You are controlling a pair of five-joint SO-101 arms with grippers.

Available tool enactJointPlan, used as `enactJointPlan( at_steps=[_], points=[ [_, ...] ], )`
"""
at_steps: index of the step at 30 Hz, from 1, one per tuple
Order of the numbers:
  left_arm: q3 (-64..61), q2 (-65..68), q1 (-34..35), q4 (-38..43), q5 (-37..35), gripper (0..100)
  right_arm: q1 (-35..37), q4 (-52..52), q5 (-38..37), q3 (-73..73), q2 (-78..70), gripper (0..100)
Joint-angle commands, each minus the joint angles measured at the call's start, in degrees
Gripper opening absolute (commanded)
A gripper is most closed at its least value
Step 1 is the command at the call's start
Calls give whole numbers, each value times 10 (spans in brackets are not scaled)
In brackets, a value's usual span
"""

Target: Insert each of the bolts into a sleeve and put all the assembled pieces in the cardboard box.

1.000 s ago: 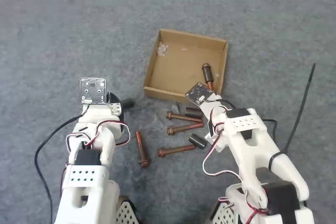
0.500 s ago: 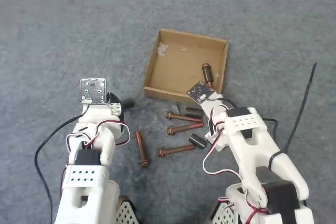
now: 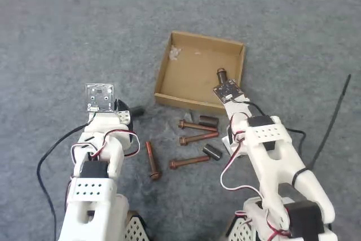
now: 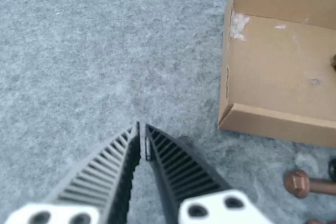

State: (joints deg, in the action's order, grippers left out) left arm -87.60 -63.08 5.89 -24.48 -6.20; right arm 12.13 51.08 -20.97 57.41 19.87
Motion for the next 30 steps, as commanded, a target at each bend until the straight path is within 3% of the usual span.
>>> enactJointPlan(
  at_steps=[1,9,20,24,30],
  points=[
    [72,-12,6,-57,-60,12,-9,9,-20,-5,29,7],
    [214,-11,-11,-203,-91,12,-9,6,-20,-5,23,7],
    [217,-11,-144,-302,-91,13,-9,0,-5,-5,23,6],
    [202,-11,-152,-314,-70,20,-9,-1,-5,-5,23,6],
    [174,-11,-152,-316,-47,115,-9,-1,-5,-5,22,6]
  ],
)
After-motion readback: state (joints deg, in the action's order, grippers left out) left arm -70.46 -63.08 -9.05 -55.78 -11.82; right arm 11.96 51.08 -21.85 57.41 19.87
